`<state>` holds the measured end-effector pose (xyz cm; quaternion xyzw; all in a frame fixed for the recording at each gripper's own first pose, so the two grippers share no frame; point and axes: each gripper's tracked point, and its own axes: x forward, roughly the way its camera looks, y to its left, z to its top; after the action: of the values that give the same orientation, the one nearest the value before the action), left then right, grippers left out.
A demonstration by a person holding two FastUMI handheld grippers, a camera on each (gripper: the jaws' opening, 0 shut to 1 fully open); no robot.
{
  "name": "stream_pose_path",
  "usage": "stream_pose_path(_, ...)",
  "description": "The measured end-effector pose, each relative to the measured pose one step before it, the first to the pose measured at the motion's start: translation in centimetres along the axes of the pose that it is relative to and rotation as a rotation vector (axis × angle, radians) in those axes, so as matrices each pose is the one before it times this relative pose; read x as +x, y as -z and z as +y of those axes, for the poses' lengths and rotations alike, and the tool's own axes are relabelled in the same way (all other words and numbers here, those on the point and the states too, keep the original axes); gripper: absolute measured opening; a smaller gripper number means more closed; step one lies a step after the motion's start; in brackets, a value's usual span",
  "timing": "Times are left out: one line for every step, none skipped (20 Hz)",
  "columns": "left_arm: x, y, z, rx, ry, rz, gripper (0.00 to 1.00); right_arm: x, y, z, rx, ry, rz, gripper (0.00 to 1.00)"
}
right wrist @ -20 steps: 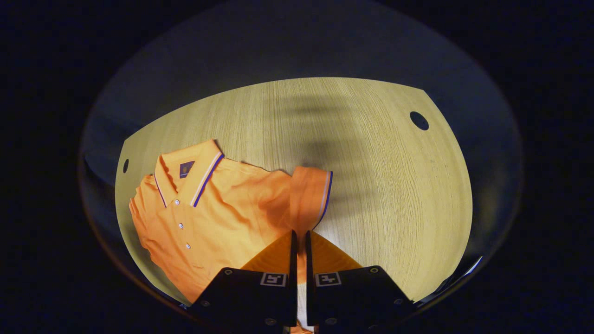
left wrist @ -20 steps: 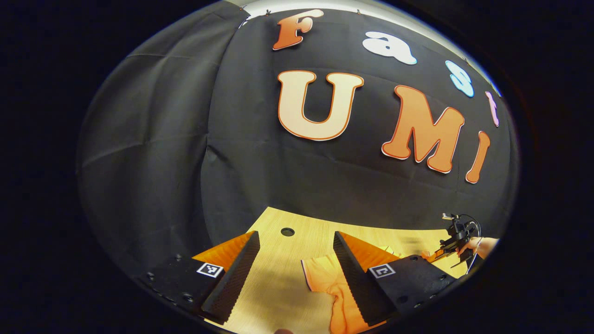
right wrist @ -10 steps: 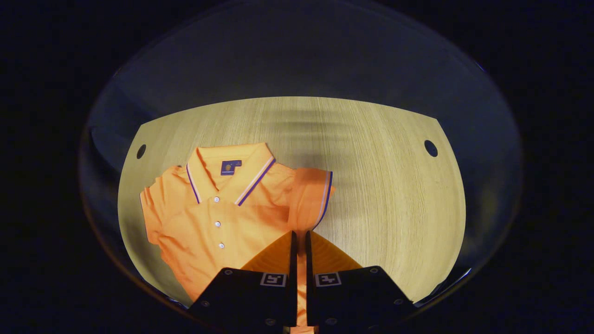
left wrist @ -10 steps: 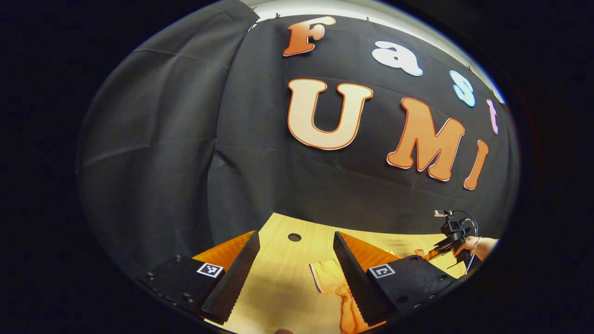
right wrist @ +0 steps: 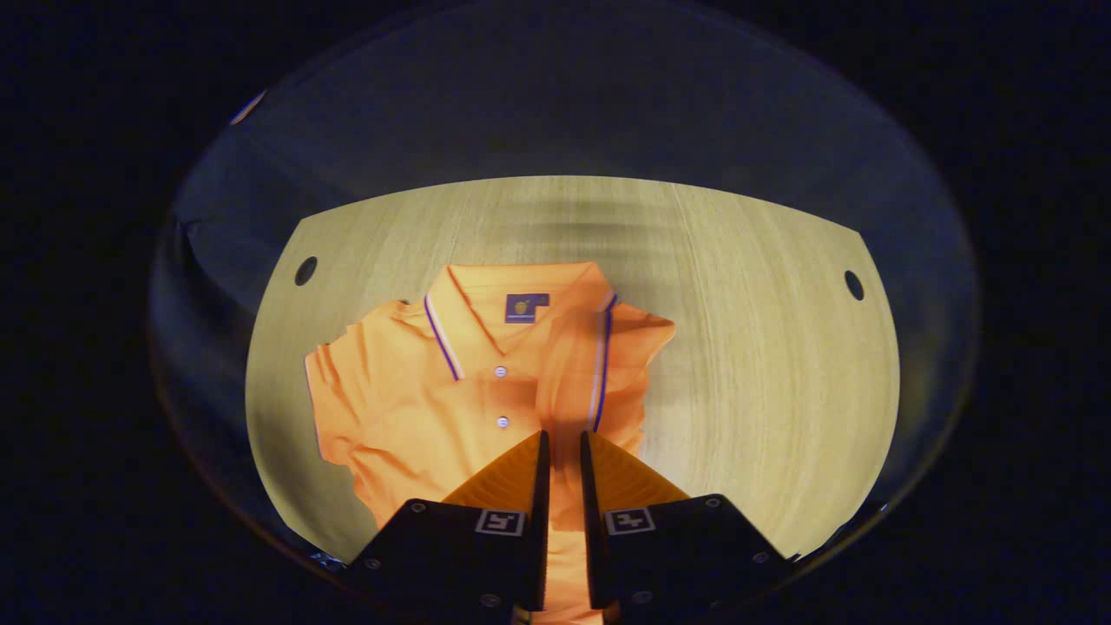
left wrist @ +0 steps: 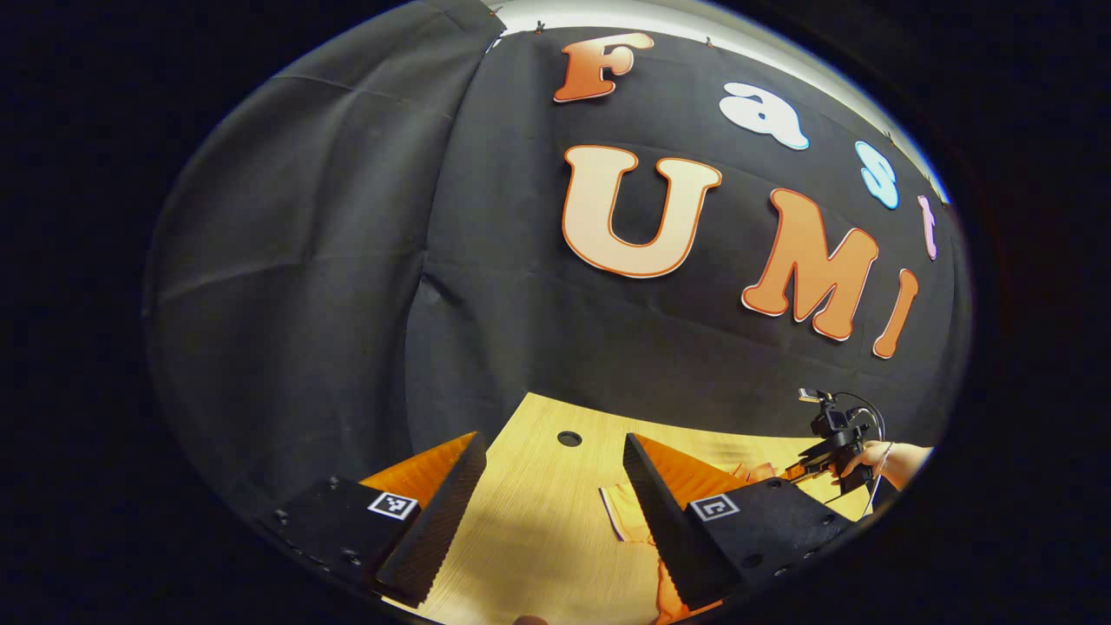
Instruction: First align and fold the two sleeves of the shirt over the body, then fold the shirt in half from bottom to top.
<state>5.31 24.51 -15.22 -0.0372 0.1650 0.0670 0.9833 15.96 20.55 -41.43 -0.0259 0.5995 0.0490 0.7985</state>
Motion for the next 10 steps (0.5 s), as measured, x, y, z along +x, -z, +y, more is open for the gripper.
stream_pose_path(-0.013,0.092,0.463,-0.00563,-0.00287,0.00353,0.98,-0.269,0.15,2.122,0.00943,-0.07607,0.0087,0.28)
stream_pose_path(-0.113,0.005,0.162,-0.0069,-0.00177,0.00112,0.98,-0.462,-0.194,1.715,0.00701,-0.0589,-0.00578,0.3)
stream_pose_path(-0.034,0.03,0.205,-0.00605,-0.00143,0.00055,0.98,0.043,-0.291,1.295,0.00925,-0.04197,-0.01129,0.44)
stream_pose_path(0.023,0.091,0.197,-0.00423,-0.00079,0.00095,0.98,-0.3,-0.287,0.77,0.01426,-0.02646,-0.01021,0.68)
stream_pose_path(0.079,-0.032,0.067,-0.00148,-0.00028,0.00084,0.98,-0.037,-0.199,0.277,0.01384,-0.00716,-0.00999,0.81)
stream_pose_path(0.029,0.239,0.018,0.00061,-0.0009,0.00056,0.98,-0.002,-0.3,-0.026,0.00687,0.00667,-0.01067,0.88)
stream_pose_path(0.045,-0.077,-0.05,0.00168,-0.00006,-0.00099,0.98,0.004,-0.147,-0.331,-0.00013,0.01587,-0.01139,0.97)
stream_pose_path(-0.313,-0.17,0.02,0.00138,-0.0002,-0.00132,0.98,-0.171,-0.107,-0.397,-0.0027,0.01585,-0.00544,0.98)
stream_pose_path(0.055,-0.136,-0.122,0.00128,0.00398,-0.00155,0.98,-0.329,-0.097,-0.337,-0.00478,0.01255,-0.00653,0.99)
stream_pose_path(0.049,0.072,-0.144,0.00317,0.0037,-0.00169,0.98,-0.277,-0.193,-0.28,-0.00785,0.01155,-0.00911,0.98)
